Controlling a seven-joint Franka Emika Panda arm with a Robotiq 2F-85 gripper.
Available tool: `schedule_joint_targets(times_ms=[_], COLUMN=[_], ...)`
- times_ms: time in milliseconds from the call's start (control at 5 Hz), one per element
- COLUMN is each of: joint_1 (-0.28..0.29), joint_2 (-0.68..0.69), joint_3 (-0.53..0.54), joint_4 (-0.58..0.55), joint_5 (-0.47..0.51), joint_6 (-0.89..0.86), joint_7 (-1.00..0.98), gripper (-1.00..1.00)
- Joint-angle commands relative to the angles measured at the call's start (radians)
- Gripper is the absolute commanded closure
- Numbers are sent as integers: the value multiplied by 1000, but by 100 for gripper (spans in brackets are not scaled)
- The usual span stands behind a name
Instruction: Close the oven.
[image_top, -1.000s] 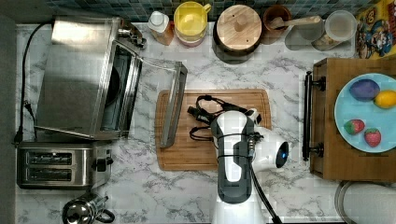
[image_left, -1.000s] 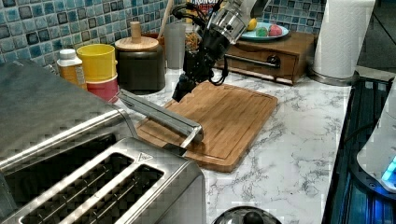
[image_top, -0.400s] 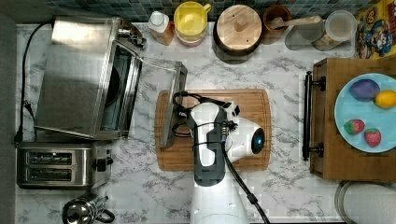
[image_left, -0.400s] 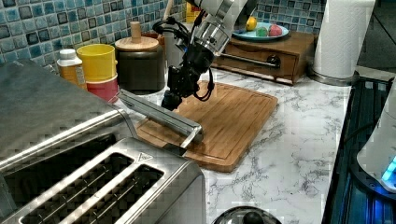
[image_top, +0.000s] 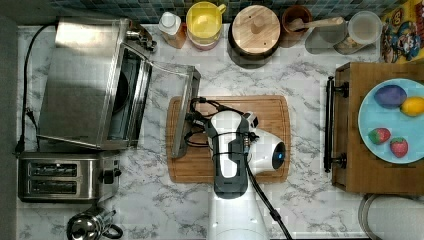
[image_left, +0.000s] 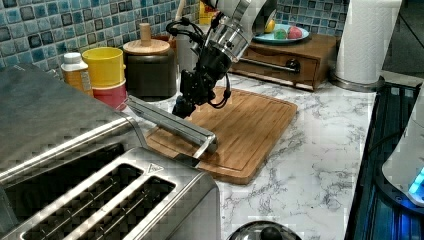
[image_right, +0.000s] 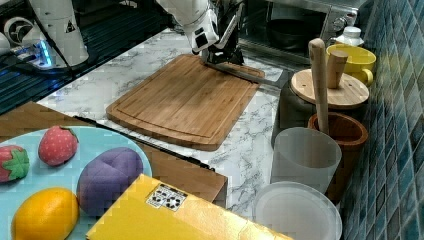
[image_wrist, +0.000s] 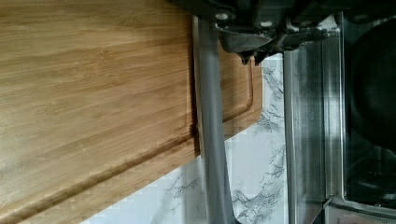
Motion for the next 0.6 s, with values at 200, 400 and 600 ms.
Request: schedule_joint_targets(times_ms=[200,400,600], joint_1=[59,83,112], joint_2=[-88,-116,-162], joint_3=[83,114,146], joint_4=[140,165,190], joint_5=[-15,-38,-67], joint_6=[-99,-99,-60], joint_7=[-37,-3,35], gripper=[100,100,100])
